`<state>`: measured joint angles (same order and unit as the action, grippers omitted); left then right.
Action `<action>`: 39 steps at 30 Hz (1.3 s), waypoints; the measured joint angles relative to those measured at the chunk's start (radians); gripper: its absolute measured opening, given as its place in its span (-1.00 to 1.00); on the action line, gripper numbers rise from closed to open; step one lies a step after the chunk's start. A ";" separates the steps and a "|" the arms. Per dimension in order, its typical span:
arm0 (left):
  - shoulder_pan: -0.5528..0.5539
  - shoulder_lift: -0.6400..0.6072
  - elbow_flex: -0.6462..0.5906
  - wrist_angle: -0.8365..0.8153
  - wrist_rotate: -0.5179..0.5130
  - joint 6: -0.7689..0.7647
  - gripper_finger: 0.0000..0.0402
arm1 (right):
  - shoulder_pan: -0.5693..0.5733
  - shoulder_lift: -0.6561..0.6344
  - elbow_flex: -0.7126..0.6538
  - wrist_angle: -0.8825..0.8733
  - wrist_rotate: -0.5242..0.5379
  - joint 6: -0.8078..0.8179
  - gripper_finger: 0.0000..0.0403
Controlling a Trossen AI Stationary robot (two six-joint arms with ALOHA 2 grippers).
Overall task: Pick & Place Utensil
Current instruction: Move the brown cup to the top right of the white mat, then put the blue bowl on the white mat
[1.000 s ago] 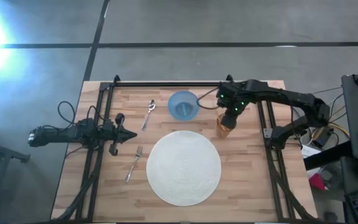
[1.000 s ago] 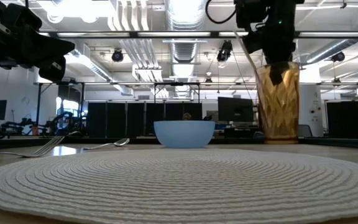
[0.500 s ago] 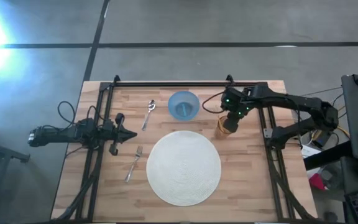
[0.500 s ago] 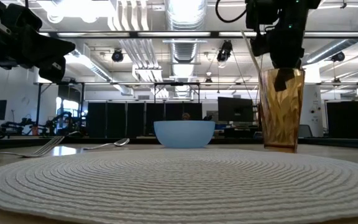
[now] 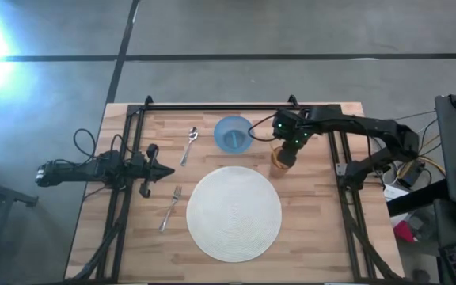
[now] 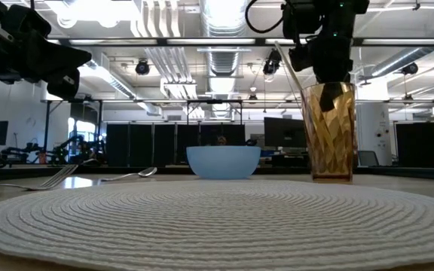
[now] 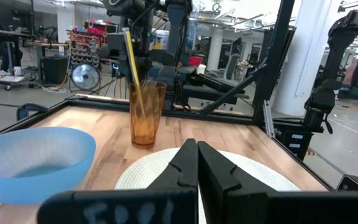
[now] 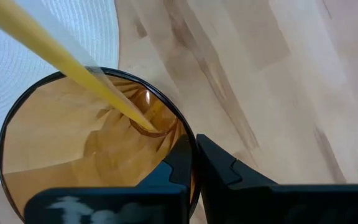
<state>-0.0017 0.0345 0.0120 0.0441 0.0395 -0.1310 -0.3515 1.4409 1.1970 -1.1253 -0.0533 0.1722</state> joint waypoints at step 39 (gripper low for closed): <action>0.000 0.000 0.000 0.000 0.000 0.000 -1.00 | 0.000 -0.050 0.018 -0.024 0.002 0.008 -0.41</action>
<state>-0.0017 0.0341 0.0120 0.0441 0.0399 -0.1310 -0.3511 1.3912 1.2152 -1.1493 -0.0509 0.1799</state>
